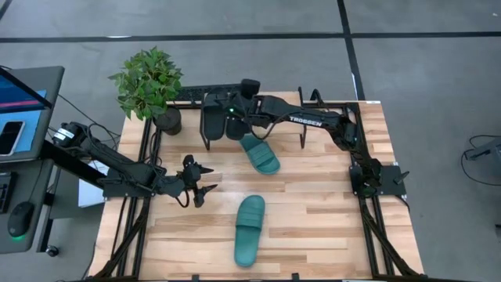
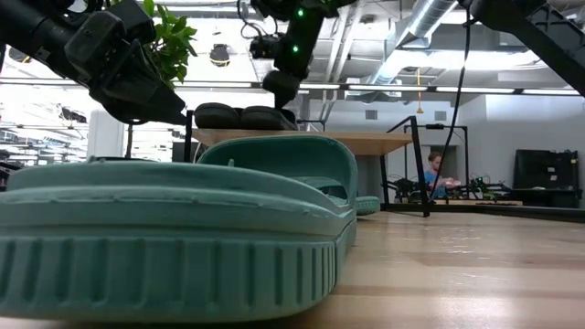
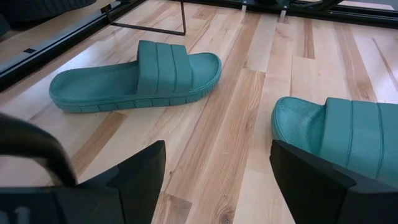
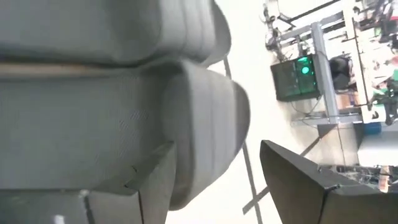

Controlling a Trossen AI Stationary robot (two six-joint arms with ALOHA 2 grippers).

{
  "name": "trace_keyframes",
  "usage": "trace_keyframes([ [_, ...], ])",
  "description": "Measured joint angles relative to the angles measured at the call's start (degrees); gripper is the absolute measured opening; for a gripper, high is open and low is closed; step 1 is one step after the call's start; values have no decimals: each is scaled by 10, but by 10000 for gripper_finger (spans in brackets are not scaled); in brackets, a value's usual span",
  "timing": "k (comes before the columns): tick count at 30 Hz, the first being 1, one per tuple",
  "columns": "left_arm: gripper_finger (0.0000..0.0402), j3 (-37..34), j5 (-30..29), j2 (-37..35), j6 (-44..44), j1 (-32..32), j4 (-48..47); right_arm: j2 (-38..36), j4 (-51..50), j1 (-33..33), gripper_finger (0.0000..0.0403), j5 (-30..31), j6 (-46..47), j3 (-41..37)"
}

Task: Pick and place slides into the shelf
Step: Put the bottom green pair of slippers on the shelf

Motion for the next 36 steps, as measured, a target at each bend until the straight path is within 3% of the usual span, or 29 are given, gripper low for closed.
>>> trace_keyframes([
  [7, 274, 0, 0, 0, 0, 0, 0, -5, -22, 24, 225, -2, 10, 76],
  [15, 274, 0, 0, 0, 0, 0, 0, -121, -23, 26, 225, -32, 150, 61],
  [21, 274, 0, 0, 0, 0, 0, 0, -181, -34, 28, 225, -34, 187, 61],
  [30, 274, 0, 0, 0, 0, 0, 0, -237, -40, 25, 225, -1, 195, 61],
  [36, 274, 0, 0, 0, 0, 0, 0, -242, -152, 26, 225, -41, 95, 60],
])
